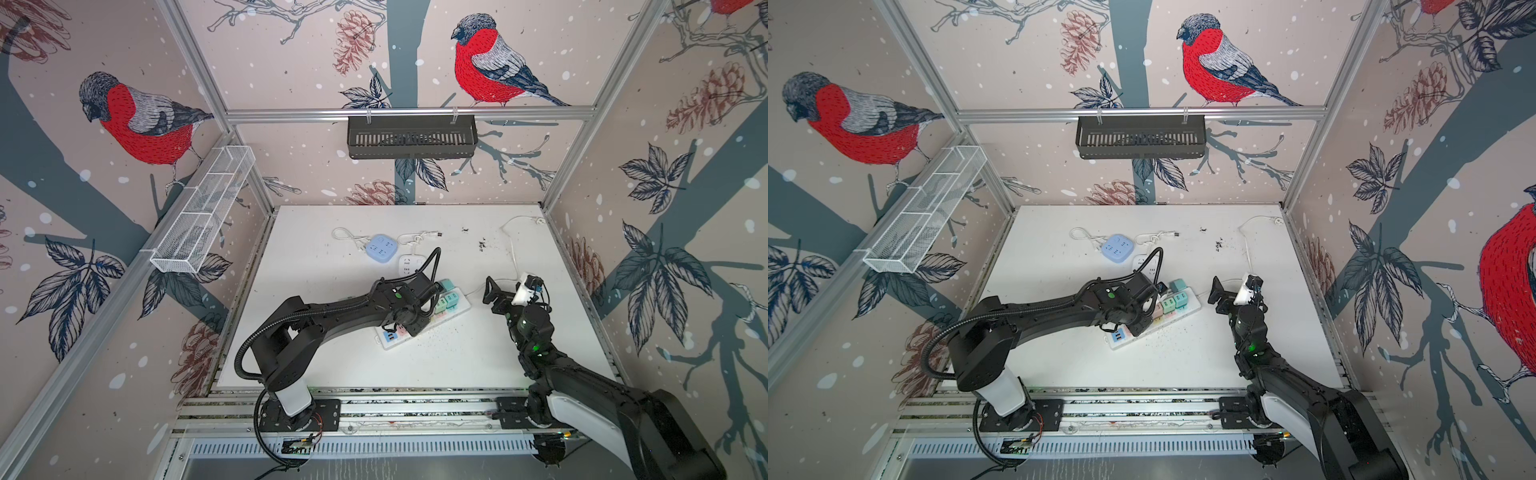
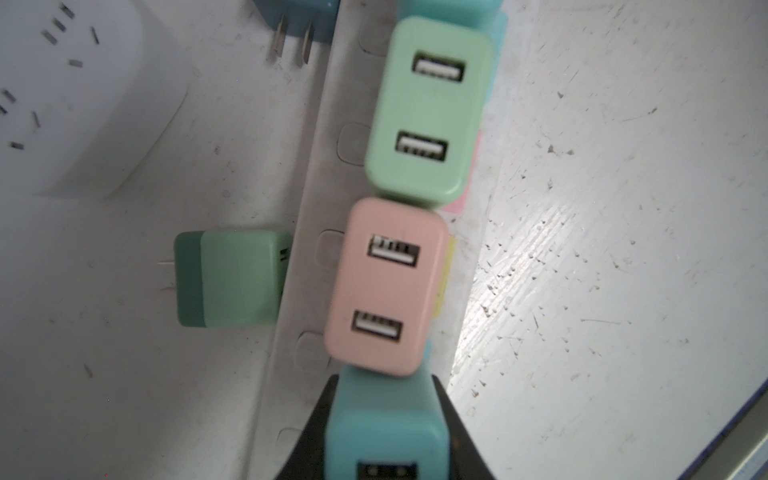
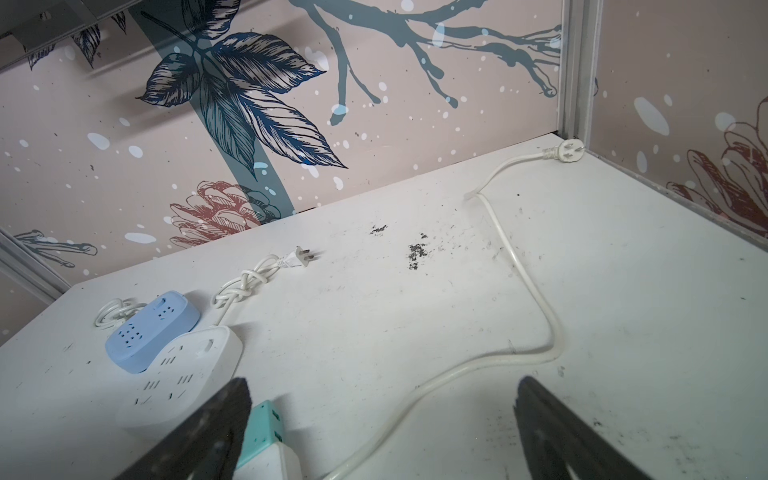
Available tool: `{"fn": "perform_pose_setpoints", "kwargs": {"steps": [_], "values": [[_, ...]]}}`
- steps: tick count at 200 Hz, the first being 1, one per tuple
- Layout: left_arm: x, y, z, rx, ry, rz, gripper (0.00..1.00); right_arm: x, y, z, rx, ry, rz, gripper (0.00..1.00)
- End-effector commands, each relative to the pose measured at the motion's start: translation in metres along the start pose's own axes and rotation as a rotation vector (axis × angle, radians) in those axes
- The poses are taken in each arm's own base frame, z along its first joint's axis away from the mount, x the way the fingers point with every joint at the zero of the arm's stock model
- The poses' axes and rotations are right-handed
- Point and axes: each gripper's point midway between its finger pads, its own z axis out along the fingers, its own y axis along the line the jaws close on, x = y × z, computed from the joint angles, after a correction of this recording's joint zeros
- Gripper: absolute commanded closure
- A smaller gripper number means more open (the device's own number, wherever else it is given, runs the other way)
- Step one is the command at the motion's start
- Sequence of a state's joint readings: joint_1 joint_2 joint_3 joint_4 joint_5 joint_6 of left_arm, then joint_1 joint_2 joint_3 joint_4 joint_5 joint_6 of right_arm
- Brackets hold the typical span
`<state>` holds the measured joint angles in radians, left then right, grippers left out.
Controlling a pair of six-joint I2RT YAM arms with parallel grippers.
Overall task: Insert the plug
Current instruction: 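Lower the teal adapter toward the socket next to the pink adapter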
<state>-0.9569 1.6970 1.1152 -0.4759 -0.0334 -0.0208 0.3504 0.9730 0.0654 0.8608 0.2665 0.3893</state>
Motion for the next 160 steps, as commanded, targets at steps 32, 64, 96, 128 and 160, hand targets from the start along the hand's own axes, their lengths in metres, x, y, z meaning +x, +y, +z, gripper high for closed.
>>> {"fn": "perform_pose_setpoints", "kwargs": {"steps": [32, 64, 96, 128, 160], "values": [[-0.002, 0.010, -0.002, -0.046, -0.023, 0.001, 1.00, -0.009, 0.001, 0.001, 0.005, -0.031, -0.004, 0.00], [-0.003, 0.007, 0.003, -0.028, -0.025, 0.013, 1.00, -0.008, 0.001, 0.001, 0.005, -0.030, -0.005, 0.00], [-0.003, -0.001, 0.004, 0.020, -0.033, 0.034, 1.00, -0.008, 0.002, 0.001, 0.005, -0.029, -0.008, 0.00], [-0.005, -0.003, 0.002, 0.030, -0.045, 0.040, 1.00, -0.009, 0.002, 0.002, 0.005, -0.030, -0.008, 0.00], [-0.006, -0.007, 0.003, 0.053, -0.056, 0.049, 1.00, -0.008, 0.002, 0.002, 0.005, -0.028, -0.010, 0.00]]}}
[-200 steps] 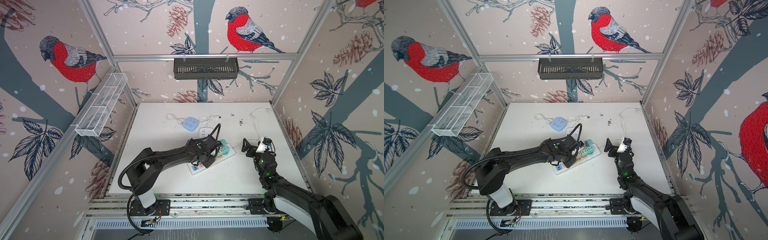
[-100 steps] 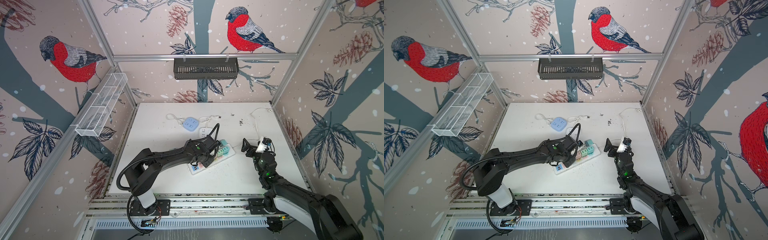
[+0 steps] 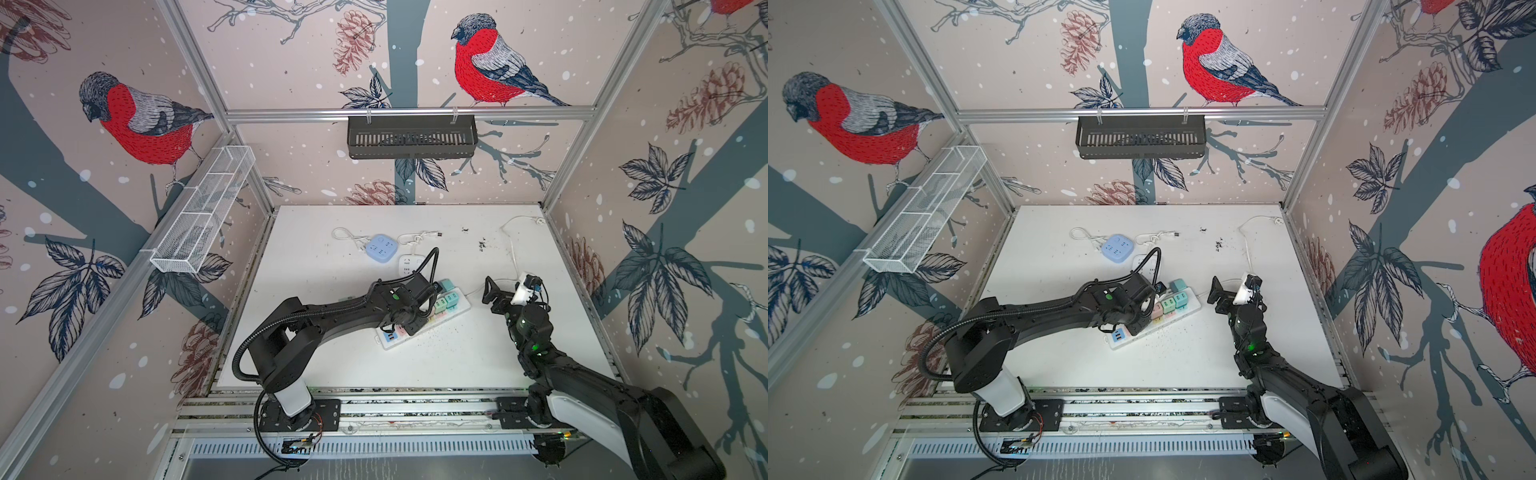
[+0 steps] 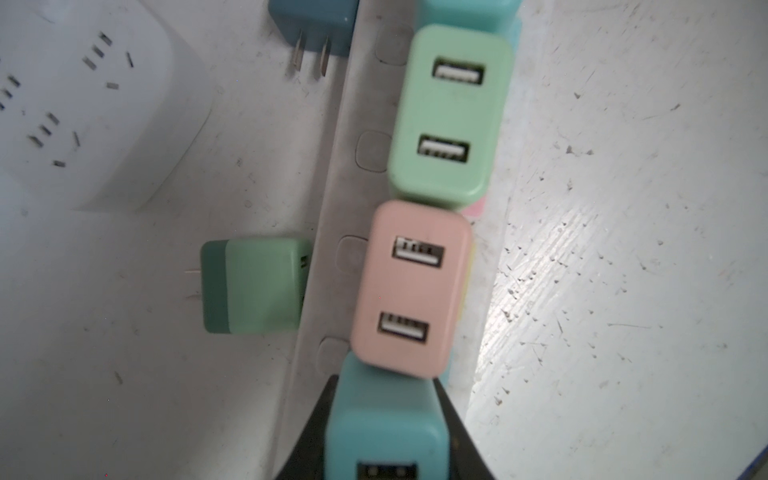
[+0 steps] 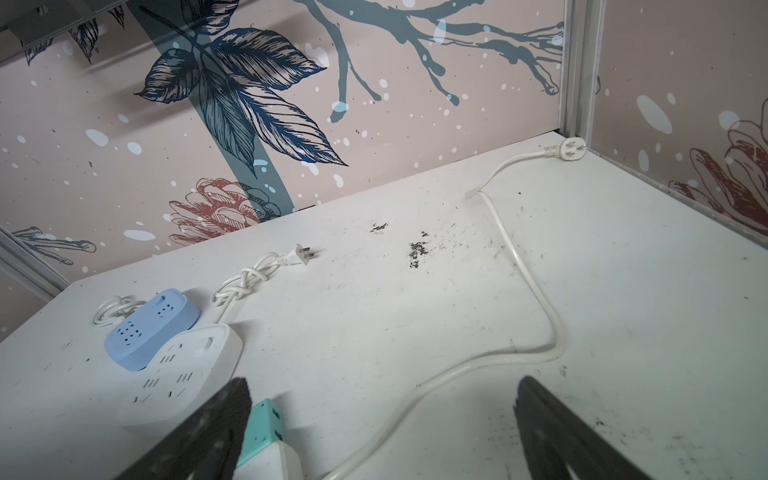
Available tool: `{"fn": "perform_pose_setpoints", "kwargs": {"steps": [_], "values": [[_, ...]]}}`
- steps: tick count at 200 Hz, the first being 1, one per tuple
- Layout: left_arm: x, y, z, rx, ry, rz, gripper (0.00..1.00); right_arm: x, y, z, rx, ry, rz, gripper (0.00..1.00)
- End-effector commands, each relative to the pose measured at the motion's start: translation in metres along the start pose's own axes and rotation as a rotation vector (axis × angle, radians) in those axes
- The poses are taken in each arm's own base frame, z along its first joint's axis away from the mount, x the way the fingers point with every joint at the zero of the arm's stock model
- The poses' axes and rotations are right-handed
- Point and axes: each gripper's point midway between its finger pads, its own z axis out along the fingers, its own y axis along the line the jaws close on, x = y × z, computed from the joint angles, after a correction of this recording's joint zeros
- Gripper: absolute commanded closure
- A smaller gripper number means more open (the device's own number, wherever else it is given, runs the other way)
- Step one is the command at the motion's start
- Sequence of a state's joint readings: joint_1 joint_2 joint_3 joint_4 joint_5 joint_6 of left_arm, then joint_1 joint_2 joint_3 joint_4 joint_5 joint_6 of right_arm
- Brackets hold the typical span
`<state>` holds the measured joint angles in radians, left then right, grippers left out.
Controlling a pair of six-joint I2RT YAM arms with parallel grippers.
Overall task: Insert the plug
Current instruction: 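Lower the teal adapter toward the socket next to the pink adapter, then open the left gripper and raise it off the plugged teal adapter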
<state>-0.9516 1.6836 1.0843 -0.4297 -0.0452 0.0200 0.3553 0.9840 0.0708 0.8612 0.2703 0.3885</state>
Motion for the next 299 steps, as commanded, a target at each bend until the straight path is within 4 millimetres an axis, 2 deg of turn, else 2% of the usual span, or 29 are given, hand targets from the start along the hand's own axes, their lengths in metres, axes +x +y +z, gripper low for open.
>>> {"fn": "perform_pose_setpoints", "kwargs": {"steps": [1, 55, 87, 139, 187, 236, 269, 299], "values": [[-0.005, -0.011, 0.001, 0.068, -0.028, 0.014, 1.00, -0.009, 0.001, 0.001, 0.005, -0.033, -0.007, 0.00], [-0.009, -0.009, 0.003, 0.066, -0.063, 0.030, 1.00, -0.009, 0.001, 0.001, 0.006, -0.031, -0.008, 0.00], [-0.004, -0.002, 0.013, 0.067, -0.048, 0.015, 1.00, -0.009, 0.001, 0.001, 0.007, -0.031, -0.008, 0.00], [-0.001, 0.004, 0.019, 0.077, -0.036, -0.005, 1.00, -0.009, 0.002, 0.002, 0.007, -0.030, -0.011, 0.00], [0.001, 0.003, 0.023, 0.088, -0.024, -0.011, 1.00, -0.008, 0.002, 0.003, 0.009, -0.026, -0.014, 0.00], [0.011, 0.010, 0.037, 0.047, 0.049, -0.017, 1.00, -0.008, 0.001, 0.003, 0.012, -0.027, -0.016, 0.00], [0.008, 0.008, 0.038, 0.049, 0.044, -0.017, 1.00, -0.008, 0.002, 0.004, 0.012, -0.025, -0.016, 0.00], [0.001, 0.007, 0.027, 0.038, -0.001, -0.015, 0.78, -0.007, 0.002, 0.004, 0.011, -0.023, -0.017, 0.00]]}}
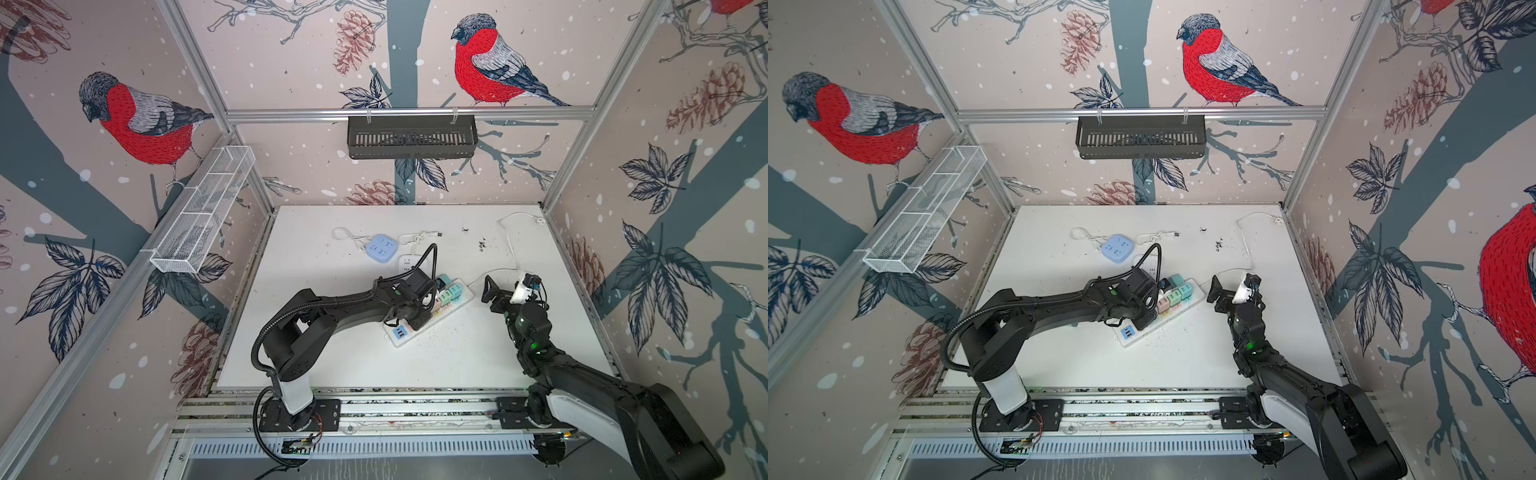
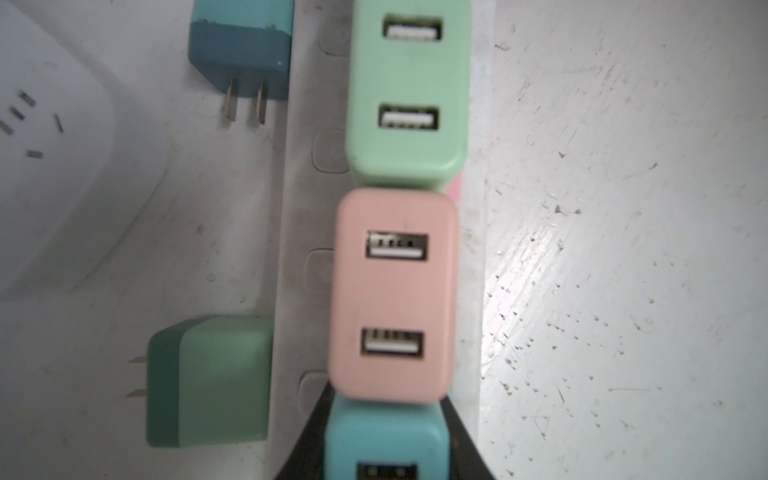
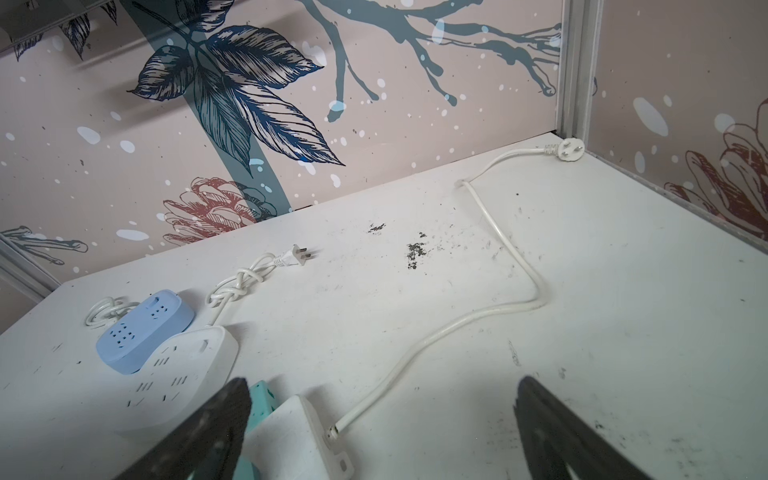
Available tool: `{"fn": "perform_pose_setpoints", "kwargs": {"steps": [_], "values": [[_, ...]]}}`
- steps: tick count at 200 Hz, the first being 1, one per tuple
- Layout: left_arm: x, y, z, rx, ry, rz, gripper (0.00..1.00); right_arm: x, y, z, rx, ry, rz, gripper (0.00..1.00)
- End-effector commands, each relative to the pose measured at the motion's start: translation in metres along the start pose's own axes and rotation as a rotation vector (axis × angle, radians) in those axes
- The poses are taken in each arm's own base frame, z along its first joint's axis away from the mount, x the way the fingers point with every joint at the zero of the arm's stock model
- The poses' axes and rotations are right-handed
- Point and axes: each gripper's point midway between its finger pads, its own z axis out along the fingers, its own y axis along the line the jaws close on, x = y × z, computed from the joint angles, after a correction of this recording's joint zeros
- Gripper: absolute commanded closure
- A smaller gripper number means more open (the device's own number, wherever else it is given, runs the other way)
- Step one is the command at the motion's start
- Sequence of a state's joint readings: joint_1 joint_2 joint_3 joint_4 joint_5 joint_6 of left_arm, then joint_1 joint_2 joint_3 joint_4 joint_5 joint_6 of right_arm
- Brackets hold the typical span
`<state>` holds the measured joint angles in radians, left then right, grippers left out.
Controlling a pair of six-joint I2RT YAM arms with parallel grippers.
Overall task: Insert the plug
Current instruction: 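Open the left gripper and raise it off the plugged teal adapter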
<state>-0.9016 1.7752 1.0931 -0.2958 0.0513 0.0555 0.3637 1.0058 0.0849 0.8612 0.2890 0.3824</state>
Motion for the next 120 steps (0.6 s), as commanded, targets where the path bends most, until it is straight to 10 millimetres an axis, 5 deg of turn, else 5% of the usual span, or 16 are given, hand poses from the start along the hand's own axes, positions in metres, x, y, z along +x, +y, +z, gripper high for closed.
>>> {"fn": "perform_pose_setpoints", "kwargs": {"steps": [1, 19, 70, 74, 78, 81, 120], "values": [[0.017, 0.003, -0.002, -0.034, 0.050, -0.007, 0.76, -0.007, 0.002, 0.001, -0.001, -0.026, -0.008, 0.00], [0.012, 0.001, -0.009, -0.035, 0.013, -0.002, 0.63, -0.007, 0.002, 0.001, -0.002, -0.026, -0.009, 0.00], [-0.004, -0.004, -0.023, -0.028, -0.048, 0.010, 0.50, -0.008, 0.002, 0.001, -0.001, -0.027, -0.010, 0.00], [-0.006, -0.004, -0.025, -0.029, -0.056, 0.013, 0.40, -0.008, 0.002, 0.001, -0.001, -0.027, -0.010, 0.00], [-0.009, -0.003, -0.028, -0.034, -0.065, 0.015, 0.08, -0.008, 0.002, 0.001, -0.002, -0.027, -0.010, 0.00], [-0.012, -0.002, -0.031, -0.039, -0.074, 0.017, 0.03, -0.008, 0.002, 0.001, -0.001, -0.028, -0.010, 0.00], [-0.068, 0.023, -0.096, -0.195, -0.315, 0.009, 0.01, -0.008, 0.001, 0.002, 0.008, -0.027, -0.013, 0.00]]}}
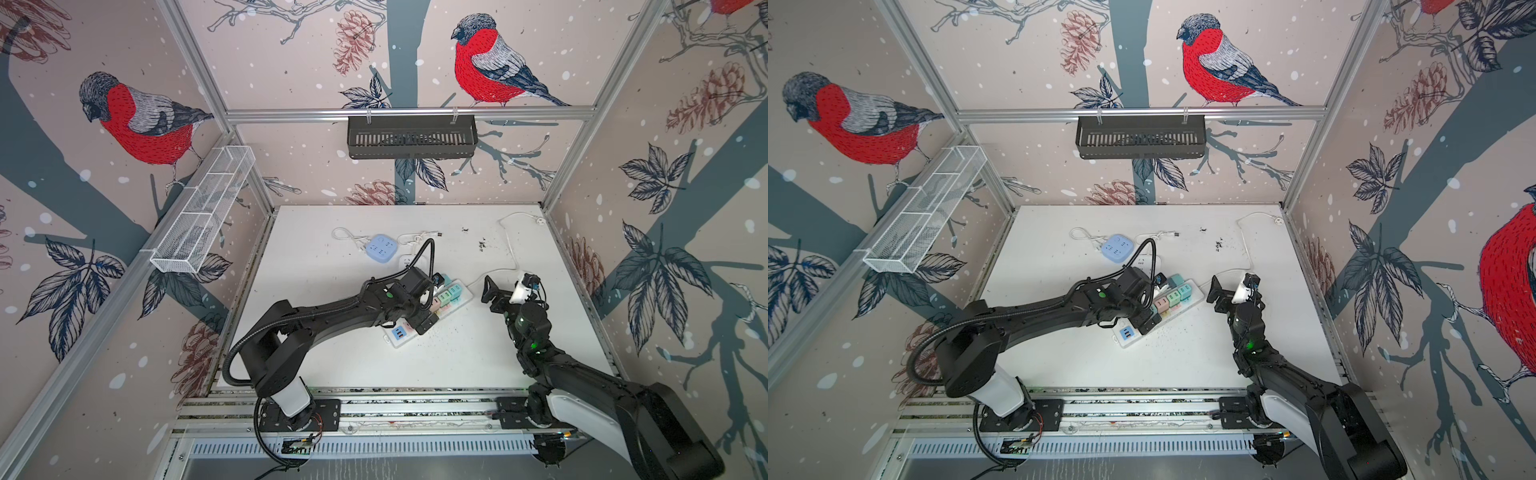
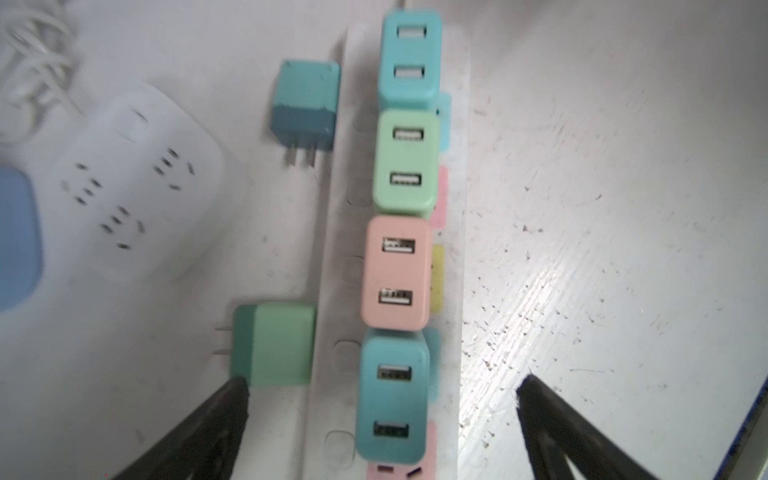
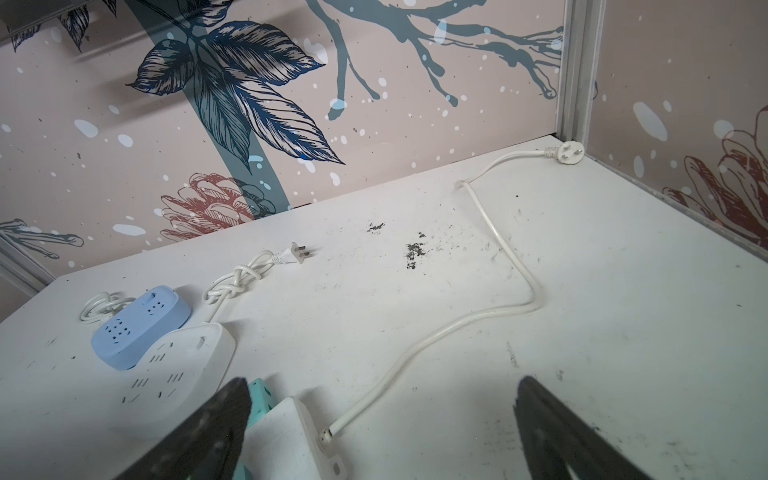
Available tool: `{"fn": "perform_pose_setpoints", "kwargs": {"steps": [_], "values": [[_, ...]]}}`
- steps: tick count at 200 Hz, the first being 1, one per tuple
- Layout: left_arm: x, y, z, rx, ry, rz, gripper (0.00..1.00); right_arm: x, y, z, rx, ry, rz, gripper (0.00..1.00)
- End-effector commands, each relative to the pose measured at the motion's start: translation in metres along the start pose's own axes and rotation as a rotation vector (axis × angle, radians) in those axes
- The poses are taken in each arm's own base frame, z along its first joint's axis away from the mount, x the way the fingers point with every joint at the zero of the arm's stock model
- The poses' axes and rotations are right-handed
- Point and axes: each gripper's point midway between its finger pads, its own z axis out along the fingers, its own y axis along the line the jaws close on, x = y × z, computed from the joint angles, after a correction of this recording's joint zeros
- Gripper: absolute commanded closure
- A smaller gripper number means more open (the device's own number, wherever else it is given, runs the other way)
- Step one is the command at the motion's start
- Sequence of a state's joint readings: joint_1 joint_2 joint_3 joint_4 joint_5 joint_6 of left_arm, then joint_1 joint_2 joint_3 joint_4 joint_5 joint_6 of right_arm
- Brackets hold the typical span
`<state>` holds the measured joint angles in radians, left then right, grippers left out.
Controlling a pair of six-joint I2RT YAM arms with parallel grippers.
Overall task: Insert the plug
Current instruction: 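Open the left gripper and raise it off the plugged teal adapter, then draw the left gripper back while the right gripper swings toward the loose adapters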
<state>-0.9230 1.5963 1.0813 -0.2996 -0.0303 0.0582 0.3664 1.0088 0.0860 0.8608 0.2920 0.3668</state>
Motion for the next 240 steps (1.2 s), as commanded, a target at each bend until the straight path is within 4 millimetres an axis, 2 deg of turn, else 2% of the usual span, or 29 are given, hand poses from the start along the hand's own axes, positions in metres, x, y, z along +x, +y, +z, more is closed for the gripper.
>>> {"fn": "perform_pose_setpoints", "kwargs": {"steps": [1, 10, 36, 39, 57, 77, 89, 102, 117, 129, 161, 178, 196, 216, 230, 240], "values": [[-0.042, 0.024, -0.032, -0.125, -0.163, -0.012, 0.02, -0.008, 0.001, 0.001, 0.007, -0.029, 0.003, 0.00], [-0.055, 0.037, -0.049, -0.193, -0.241, -0.030, 0.02, -0.008, 0.000, 0.002, 0.013, -0.026, 0.004, 0.00], [-0.092, 0.073, -0.112, -0.369, -0.512, -0.126, 0.01, -0.008, -0.002, 0.005, 0.032, -0.020, 0.002, 0.00], [-0.089, 0.076, -0.115, -0.381, -0.524, -0.135, 0.01, -0.008, -0.002, 0.006, 0.035, -0.019, 0.001, 0.00], [-0.101, 0.089, -0.152, -0.436, -0.705, -0.209, 0.02, -0.007, -0.003, 0.009, 0.047, -0.006, -0.004, 0.00], [-0.102, 0.103, -0.187, -0.492, -0.870, -0.349, 0.02, -0.008, -0.002, 0.014, 0.050, 0.000, -0.008, 0.00], [-0.093, 0.113, -0.201, -0.525, -0.929, -0.461, 0.02, -0.008, 0.000, 0.016, 0.043, 0.012, -0.005, 0.00], [-0.085, 0.115, -0.212, -0.522, -0.979, -0.509, 0.02, -0.006, 0.002, 0.018, 0.045, 0.056, 0.003, 0.00], [-0.080, 0.100, -0.216, -0.456, -1.026, -0.405, 0.01, -0.007, 0.018, 0.019, -0.003, 0.108, 0.018, 0.00], [-0.075, 0.093, -0.212, -0.447, -1.008, -0.321, 0.01, -0.012, 0.040, 0.016, -0.063, 0.127, 0.009, 0.02], [-0.045, 0.122, -0.204, -0.623, -0.963, -0.420, 0.02, -0.026, 0.090, 0.008, -0.103, 0.214, -0.055, 0.10], [-0.026, 0.133, -0.202, -0.708, -0.934, -0.462, 0.02, -0.021, 0.115, 0.005, -0.142, 0.326, -0.078, 0.19], [-0.008, 0.146, -0.213, -0.795, -0.941, -0.529, 0.02, -0.013, 0.143, -0.001, -0.186, 0.454, -0.116, 0.24], [0.010, 0.169, -0.217, -0.776, -0.934, -0.656, 0.02, -0.012, 0.174, -0.010, -0.226, 0.545, -0.193, 0.26], [0.021, 0.186, -0.216, -0.717, -0.936, -0.721, 0.02, -0.013, 0.194, -0.014, -0.282, 0.570, -0.237, 0.22], [0.026, 0.192, -0.219, -0.696, -0.943, -0.715, 0.02, -0.002, 0.205, -0.011, -0.309, 0.612, -0.276, 0.21]]}}
